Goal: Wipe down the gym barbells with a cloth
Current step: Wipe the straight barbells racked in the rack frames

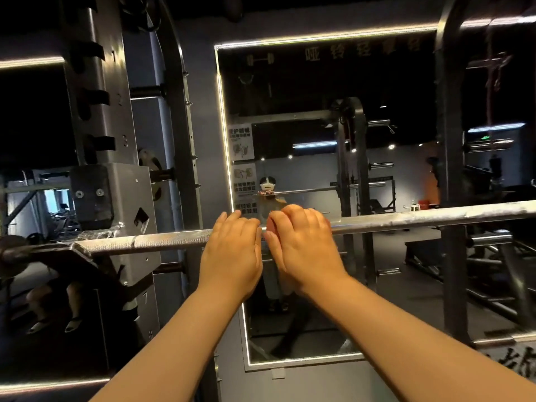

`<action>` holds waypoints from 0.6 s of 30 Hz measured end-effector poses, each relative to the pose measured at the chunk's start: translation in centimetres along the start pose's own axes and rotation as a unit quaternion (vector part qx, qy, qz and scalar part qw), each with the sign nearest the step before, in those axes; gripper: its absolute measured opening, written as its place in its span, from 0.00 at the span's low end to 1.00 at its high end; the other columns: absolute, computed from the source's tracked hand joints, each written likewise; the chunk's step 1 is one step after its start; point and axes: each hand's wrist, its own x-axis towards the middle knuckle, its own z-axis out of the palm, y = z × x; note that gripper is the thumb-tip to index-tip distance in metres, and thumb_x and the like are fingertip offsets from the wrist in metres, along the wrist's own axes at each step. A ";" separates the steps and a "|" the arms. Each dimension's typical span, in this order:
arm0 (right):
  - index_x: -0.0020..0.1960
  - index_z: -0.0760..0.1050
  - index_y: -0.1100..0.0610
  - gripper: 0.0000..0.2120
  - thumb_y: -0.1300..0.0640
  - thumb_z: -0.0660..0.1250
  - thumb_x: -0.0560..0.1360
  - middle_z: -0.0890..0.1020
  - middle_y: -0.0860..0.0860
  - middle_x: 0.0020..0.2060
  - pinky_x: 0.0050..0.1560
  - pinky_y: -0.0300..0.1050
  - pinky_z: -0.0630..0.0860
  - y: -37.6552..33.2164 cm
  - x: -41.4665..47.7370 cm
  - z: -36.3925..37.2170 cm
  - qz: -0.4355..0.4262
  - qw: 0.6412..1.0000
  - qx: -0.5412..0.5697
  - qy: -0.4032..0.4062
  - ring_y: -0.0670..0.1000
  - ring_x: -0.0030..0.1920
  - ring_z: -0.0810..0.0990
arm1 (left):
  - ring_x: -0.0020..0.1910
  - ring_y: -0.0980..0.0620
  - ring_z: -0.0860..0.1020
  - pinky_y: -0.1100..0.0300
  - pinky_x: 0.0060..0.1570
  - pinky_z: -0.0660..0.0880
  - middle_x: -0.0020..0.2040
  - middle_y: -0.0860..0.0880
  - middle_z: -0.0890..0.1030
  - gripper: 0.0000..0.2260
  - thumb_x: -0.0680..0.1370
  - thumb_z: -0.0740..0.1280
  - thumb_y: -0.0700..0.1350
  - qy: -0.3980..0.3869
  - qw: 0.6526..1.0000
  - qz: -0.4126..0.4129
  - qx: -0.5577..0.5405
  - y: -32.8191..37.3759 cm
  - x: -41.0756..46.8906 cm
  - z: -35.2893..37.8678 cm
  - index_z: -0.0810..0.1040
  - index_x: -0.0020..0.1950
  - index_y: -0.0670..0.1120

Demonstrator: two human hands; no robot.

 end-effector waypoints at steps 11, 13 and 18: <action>0.61 0.78 0.51 0.24 0.44 0.47 0.83 0.79 0.51 0.57 0.71 0.56 0.62 0.9 0.0 -1.1 0.146 0.989 0.004 0.024 0.55 0.60 0.76 | 0.73 0.44 0.71 0.48 0.80 0.53 0.61 0.45 0.82 0.14 0.86 0.56 0.46 0.013 1.000 -0.022 -0.008 0.4 0.1 0.5 0.80 0.63 0.44; 0.64 0.77 0.52 0.23 0.43 0.48 0.83 0.78 0.53 0.60 0.72 0.59 0.64 -0.9 -0.1 -0.8 0.067 0.998 0.012 0.008 0.57 0.62 0.76 | 0.73 0.44 0.71 0.48 0.79 0.54 0.62 0.45 0.82 0.18 0.85 0.54 0.48 0.016 1.000 -0.022 -0.002 0.3 0.1 0.8 0.80 0.63 0.44; 0.71 0.72 0.51 0.22 0.42 0.54 0.83 0.76 0.51 0.64 0.66 0.56 0.73 5.0 -0.6 -2.0 -0.042 0.997 0.028 -0.050 0.55 0.62 0.77 | 0.70 0.44 0.74 0.50 0.78 0.53 0.59 0.46 0.82 0.22 0.84 0.49 0.52 0.025 1.000 -0.001 0.002 -0.6 0.0 0.7 0.80 0.62 0.46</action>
